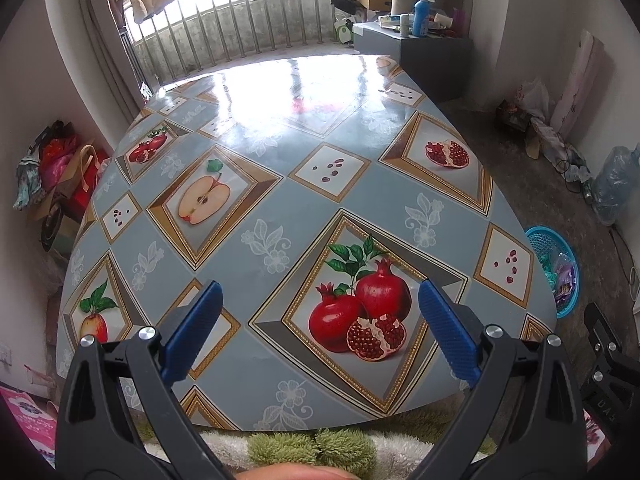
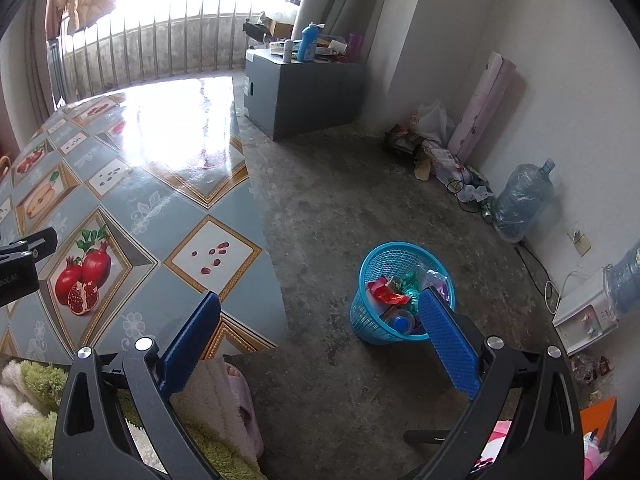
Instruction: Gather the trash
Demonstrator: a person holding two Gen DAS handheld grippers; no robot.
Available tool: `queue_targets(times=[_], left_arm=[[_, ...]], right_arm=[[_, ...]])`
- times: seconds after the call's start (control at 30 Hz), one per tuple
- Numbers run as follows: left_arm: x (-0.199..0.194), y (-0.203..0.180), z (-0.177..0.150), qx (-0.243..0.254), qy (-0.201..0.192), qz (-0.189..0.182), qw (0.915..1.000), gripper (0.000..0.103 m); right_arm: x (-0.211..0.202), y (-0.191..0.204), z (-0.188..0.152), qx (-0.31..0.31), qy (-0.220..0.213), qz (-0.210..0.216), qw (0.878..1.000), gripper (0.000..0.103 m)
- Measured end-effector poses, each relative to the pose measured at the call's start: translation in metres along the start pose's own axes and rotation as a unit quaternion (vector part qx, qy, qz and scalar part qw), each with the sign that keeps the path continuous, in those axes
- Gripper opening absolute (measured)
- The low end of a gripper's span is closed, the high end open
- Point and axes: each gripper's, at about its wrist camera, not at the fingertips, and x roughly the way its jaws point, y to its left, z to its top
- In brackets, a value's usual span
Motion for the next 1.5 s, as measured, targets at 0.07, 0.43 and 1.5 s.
queue_targets(times=[0.07, 0.43, 1.5], left_arm=[[0.000, -0.001, 0.000, 0.003, 0.001, 0.001, 1.0000, 0.094], [0.001, -0.001, -0.001, 0.004, 0.002, 0.001, 1.0000, 0.094], [0.007, 0.012, 0.000, -0.005, 0.016, -0.001, 0.9999, 0.094]], right_arm=[[0.000, 0.000, 0.000, -0.002, -0.001, 0.000, 1.000, 0.096], [-0.002, 0.001, 0.000, -0.002, -0.003, 0.000, 1.000, 0.096], [-0.004, 0.007, 0.009, 0.001, -0.007, 0.018, 1.000, 0.096]])
